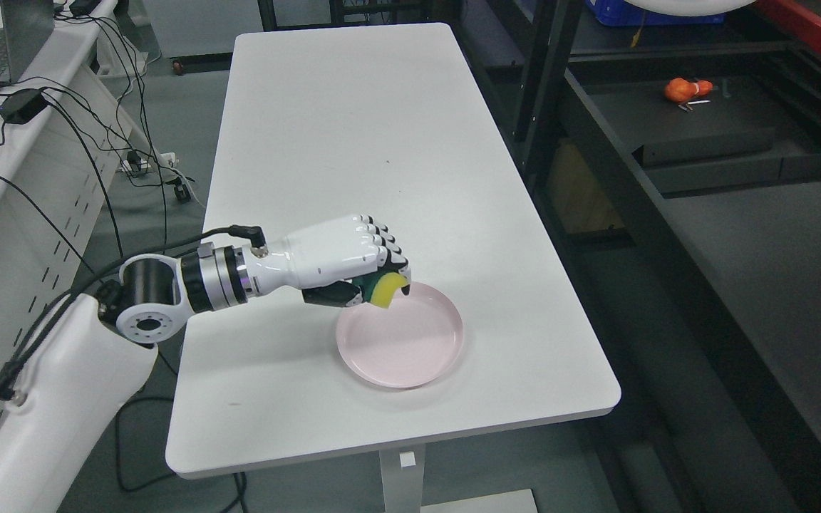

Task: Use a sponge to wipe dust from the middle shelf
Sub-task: 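Lift the sponge off the plate with the left hand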

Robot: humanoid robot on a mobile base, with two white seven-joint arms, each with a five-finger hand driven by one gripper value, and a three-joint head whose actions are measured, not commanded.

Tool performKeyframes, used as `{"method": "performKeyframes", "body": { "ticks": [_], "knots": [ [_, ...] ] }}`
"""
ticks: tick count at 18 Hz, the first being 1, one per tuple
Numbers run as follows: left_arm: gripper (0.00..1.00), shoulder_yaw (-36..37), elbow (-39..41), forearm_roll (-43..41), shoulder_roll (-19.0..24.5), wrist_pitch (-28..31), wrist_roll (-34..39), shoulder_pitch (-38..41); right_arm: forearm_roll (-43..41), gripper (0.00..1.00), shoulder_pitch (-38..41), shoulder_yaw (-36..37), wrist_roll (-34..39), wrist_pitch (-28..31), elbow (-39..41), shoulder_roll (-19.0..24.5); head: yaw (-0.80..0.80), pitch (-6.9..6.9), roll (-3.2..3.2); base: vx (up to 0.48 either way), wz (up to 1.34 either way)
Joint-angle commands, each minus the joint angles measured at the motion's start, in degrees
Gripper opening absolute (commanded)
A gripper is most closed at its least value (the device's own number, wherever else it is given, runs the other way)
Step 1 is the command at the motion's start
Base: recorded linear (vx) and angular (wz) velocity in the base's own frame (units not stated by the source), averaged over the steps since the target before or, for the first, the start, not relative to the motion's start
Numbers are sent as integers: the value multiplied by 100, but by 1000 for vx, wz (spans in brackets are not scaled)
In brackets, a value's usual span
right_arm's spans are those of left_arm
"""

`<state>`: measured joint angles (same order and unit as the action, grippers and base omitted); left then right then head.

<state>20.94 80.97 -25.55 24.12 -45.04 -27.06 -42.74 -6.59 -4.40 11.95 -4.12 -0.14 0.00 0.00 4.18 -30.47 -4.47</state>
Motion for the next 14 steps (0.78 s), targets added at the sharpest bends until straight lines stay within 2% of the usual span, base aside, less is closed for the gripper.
{"method": "performKeyframes", "body": {
  "ticks": [1, 3, 5, 9, 14],
  "knots": [
    [0, -2425, 393, 1060, -153, 4, 8, 248, 0, 100, 1, 0, -1, 418, 100, -100, 0, 0, 0, -152, -108],
    [0, -2962, 393, 1140, -434, 4, -1, 293, 0, 100, 1, 0, -10, 418, 100, -100, 0, 0, 0, -186, -231],
    [0, -3113, 410, 1245, -601, 4, -1, 293, 0, 100, 1, 0, -10, 418, 100, -100, 0, 0, 0, -171, -387],
    [1, -2659, 428, 1877, -611, 4, 17, 424, 0, 100, 1, 0, -10, 418, 100, -100, 0, 0, 0, -183, -361],
    [1, -1999, 428, 2028, -610, 4, 25, 337, 0, 100, 1, 0, -1, 418, 100, -100, 0, 0, 0, -237, -304]
  ]
}}
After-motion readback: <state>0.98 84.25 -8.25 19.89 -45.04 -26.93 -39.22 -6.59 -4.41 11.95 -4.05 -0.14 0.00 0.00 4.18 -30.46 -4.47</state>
